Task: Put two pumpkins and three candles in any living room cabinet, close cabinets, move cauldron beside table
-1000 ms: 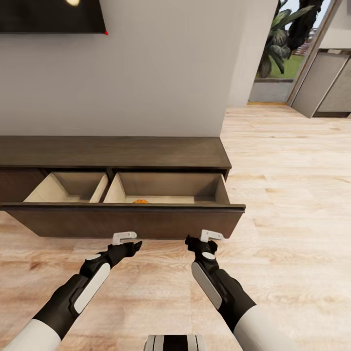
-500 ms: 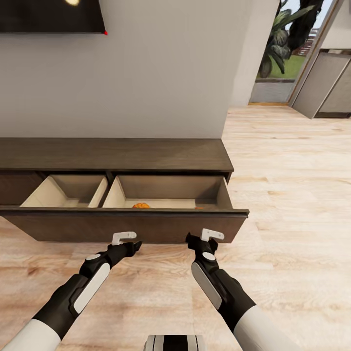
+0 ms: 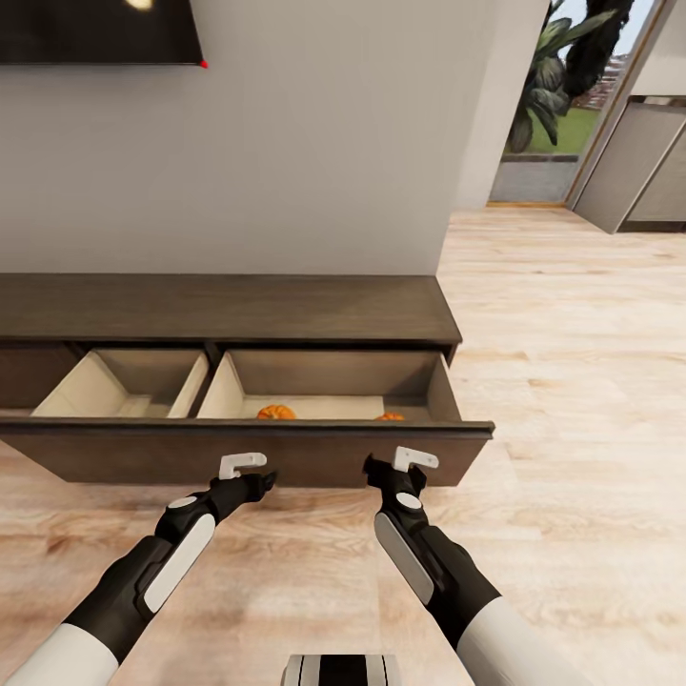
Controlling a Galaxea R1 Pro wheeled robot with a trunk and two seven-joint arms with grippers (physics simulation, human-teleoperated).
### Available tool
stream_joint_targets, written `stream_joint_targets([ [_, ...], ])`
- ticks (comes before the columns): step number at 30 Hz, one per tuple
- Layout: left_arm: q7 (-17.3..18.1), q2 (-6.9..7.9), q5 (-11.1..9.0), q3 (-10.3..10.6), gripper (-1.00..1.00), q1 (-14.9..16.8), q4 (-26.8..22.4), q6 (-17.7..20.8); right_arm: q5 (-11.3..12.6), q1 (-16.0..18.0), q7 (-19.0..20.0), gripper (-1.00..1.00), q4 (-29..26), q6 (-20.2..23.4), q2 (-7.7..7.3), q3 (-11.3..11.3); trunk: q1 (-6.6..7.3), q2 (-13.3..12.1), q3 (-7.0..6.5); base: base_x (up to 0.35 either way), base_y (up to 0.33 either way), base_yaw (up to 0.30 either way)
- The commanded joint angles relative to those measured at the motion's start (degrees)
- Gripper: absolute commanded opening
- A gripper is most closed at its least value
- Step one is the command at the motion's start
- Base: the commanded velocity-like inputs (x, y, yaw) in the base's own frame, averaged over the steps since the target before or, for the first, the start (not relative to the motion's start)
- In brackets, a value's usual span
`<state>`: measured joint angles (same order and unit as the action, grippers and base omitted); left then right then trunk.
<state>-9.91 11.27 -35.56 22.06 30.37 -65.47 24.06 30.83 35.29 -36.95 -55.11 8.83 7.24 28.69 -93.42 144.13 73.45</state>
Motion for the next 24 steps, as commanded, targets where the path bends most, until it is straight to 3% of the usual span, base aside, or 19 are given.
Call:
stream_joint_targets([
  [1,-0.6,0.07,-0.6,0.2,1.0,0.0,-0.1,0.1,0.2,0.0,-0.4,1.0,-0.1,0.3,-0.01,0.1,0.0,0.0,0.05,0.106,0.001,0.0],
  [24,-0.6,0.12,-0.6,0.2,1.0,0.0,-0.3,0.1,0.2,0.0,-0.4,1.0,-0.1,0.3,-0.03,0.1,0.0,0.0,0.05,0.081,0.013,0.0],
])
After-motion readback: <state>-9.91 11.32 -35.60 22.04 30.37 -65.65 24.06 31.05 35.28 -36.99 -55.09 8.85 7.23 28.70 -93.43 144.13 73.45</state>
